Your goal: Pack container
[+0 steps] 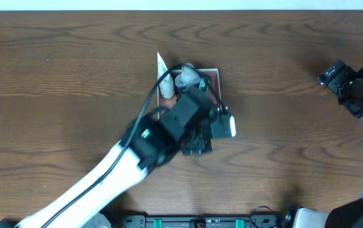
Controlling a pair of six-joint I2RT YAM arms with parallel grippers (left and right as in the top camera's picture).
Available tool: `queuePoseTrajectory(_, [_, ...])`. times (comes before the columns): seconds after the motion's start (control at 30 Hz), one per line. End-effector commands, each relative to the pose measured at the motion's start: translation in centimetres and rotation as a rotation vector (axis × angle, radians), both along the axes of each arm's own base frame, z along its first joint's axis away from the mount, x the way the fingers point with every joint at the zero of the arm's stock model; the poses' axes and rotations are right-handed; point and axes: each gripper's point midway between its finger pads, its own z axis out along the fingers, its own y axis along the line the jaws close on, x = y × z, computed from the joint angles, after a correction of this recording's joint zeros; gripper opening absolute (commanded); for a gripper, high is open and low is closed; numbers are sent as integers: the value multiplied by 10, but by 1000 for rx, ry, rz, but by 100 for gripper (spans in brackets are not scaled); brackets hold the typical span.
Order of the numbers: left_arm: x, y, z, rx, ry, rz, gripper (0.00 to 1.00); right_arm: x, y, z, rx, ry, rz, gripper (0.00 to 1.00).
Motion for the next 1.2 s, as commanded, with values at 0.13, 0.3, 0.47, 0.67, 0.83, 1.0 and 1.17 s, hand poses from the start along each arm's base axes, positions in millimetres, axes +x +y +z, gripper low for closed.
queuePoseTrajectory(0.13, [-44, 40, 75, -271, 3, 180, 98, 1, -3, 5, -3, -11, -17, 99])
queuePoseTrajectory(0.3, [-30, 105, 112, -389, -133, 497, 98, 1, -3, 5, -3, -11, -17, 99])
queuePoseTrajectory(0.47, [-32, 163, 107, -359, -164, 724, 98, 0, -3, 5, -4, -11, -17, 99])
queuePoseTrajectory(0.67, [-43, 194, 86, -345, -65, 899, 98, 1, -3, 5, -3, -11, -17, 99])
queuePoseTrajectory(0.83, [-45, 199, 87, -419, -34, 976, 98, 1, -3, 5, -3, -11, -17, 99])
queuePoseTrajectory(1.0, [-45, 200, 85, -430, -18, 999, 98, 1, -3, 5, -3, -11, -17, 99])
queuePoseTrajectory(1.17, [-50, 203, 79, -487, 49, 1100, 98, 0, -3, 5, -4, -11, -17, 99])
